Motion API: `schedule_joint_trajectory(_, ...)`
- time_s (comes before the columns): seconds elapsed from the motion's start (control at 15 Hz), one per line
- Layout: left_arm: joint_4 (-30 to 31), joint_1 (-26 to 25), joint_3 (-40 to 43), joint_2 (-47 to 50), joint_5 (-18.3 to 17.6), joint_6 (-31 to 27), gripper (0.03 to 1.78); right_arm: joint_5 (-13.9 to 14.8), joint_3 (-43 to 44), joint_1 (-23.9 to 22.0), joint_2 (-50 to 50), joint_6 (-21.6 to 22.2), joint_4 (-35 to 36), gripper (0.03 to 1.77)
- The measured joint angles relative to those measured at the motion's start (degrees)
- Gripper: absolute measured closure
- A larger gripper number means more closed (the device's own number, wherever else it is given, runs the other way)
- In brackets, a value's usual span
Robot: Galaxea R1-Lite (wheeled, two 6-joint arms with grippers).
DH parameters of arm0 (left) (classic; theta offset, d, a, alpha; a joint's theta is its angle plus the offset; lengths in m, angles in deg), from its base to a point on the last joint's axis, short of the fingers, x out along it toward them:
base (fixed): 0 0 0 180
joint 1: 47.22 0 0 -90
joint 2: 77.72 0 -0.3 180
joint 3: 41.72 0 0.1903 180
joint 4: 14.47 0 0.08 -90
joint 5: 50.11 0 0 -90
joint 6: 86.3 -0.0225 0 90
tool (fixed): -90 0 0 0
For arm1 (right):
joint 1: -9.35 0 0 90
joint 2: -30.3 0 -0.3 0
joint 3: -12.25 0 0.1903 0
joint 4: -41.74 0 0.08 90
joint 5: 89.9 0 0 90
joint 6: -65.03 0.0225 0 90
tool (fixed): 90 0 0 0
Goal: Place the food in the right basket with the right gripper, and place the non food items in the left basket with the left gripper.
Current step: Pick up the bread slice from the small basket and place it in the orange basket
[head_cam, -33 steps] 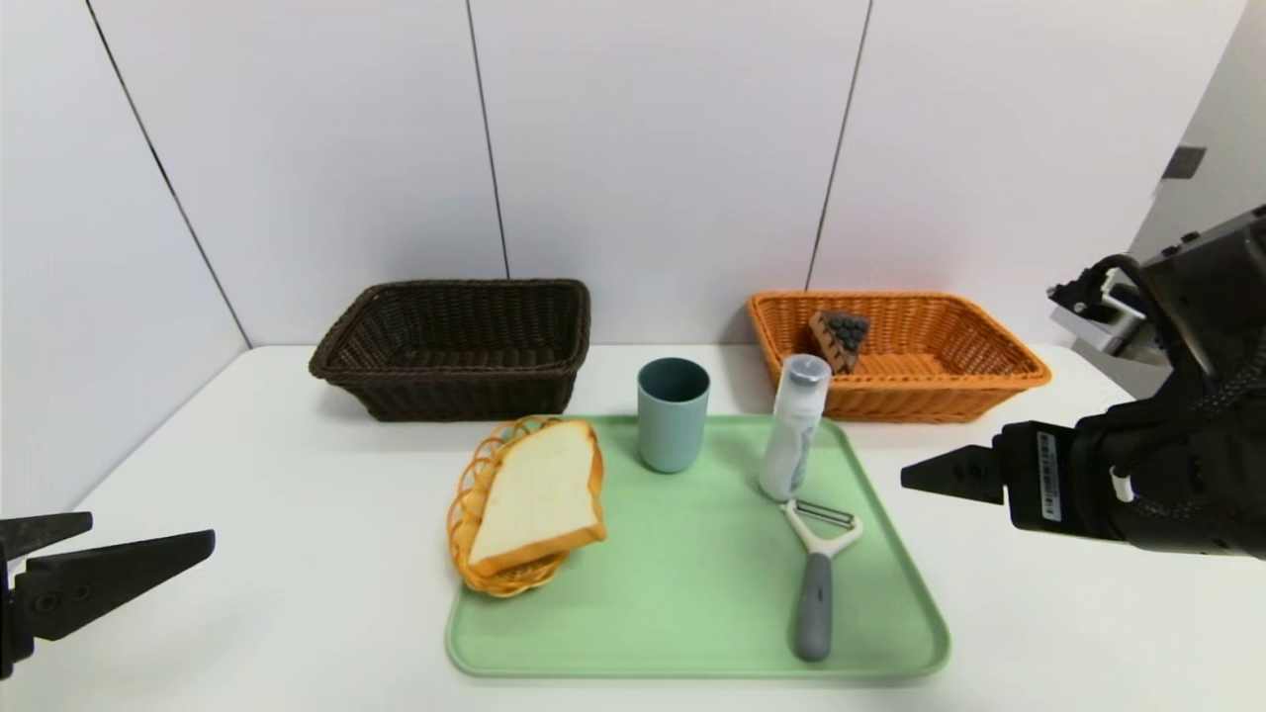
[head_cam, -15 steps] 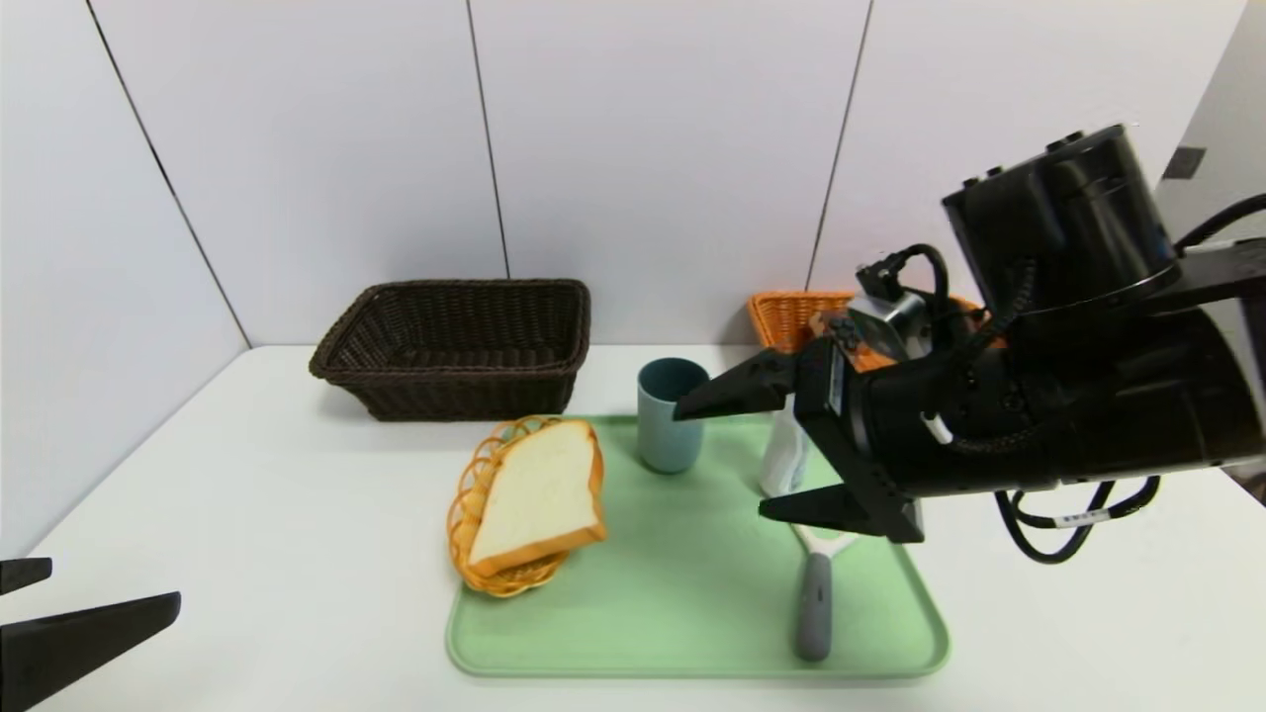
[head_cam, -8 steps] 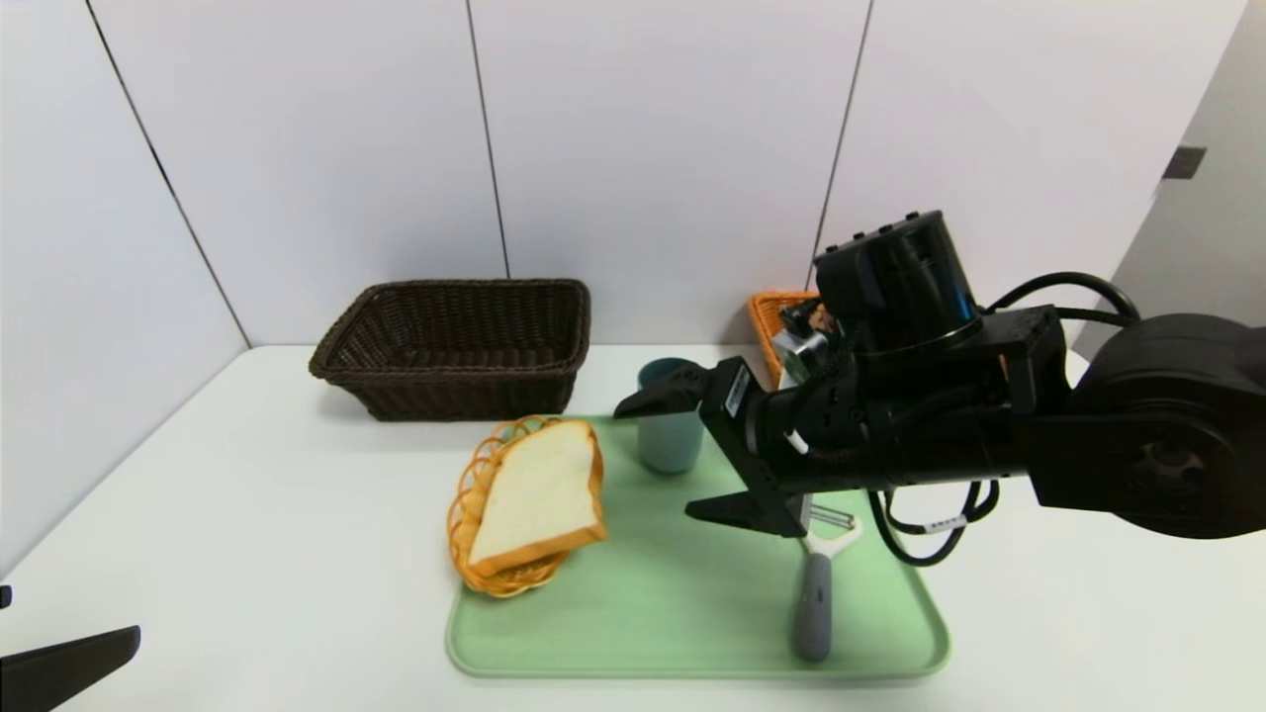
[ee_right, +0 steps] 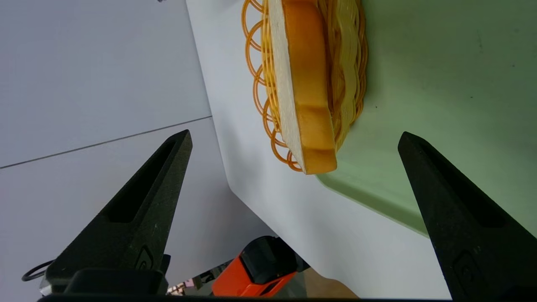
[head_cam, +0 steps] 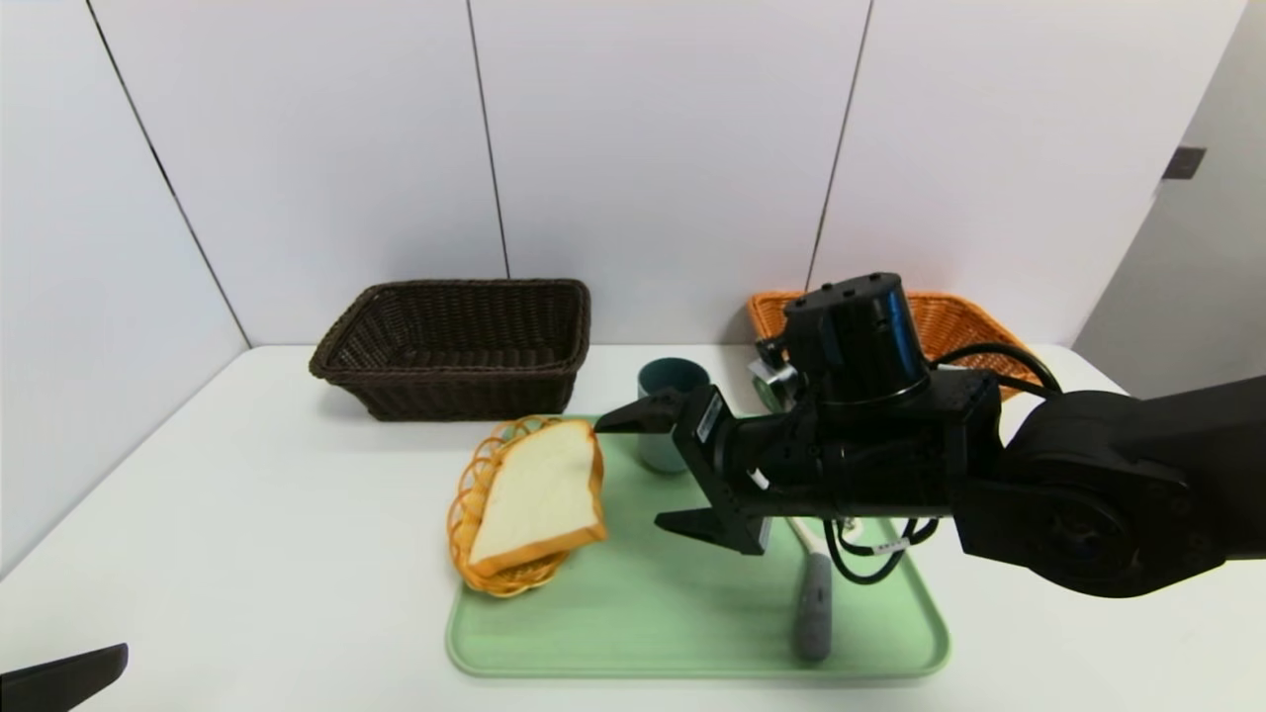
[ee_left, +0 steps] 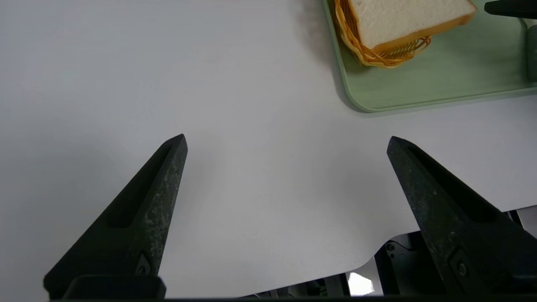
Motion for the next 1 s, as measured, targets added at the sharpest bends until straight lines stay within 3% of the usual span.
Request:
schedule_joint_trajectory(0.33, -1.27, -0.13, 0.40, 1.16, -0.02, 0.09, 0.12, -0.02, -3.96, 1.18, -1.96, 2.23, 10.61, 0.10)
schedule_joint_trajectory(1.0, -2.84, -0.96, 0.46, 3.44, 0.00, 0.00, 0.12, 0.09, -3.41, 2.90, -6.23, 4.02, 16.40, 0.10)
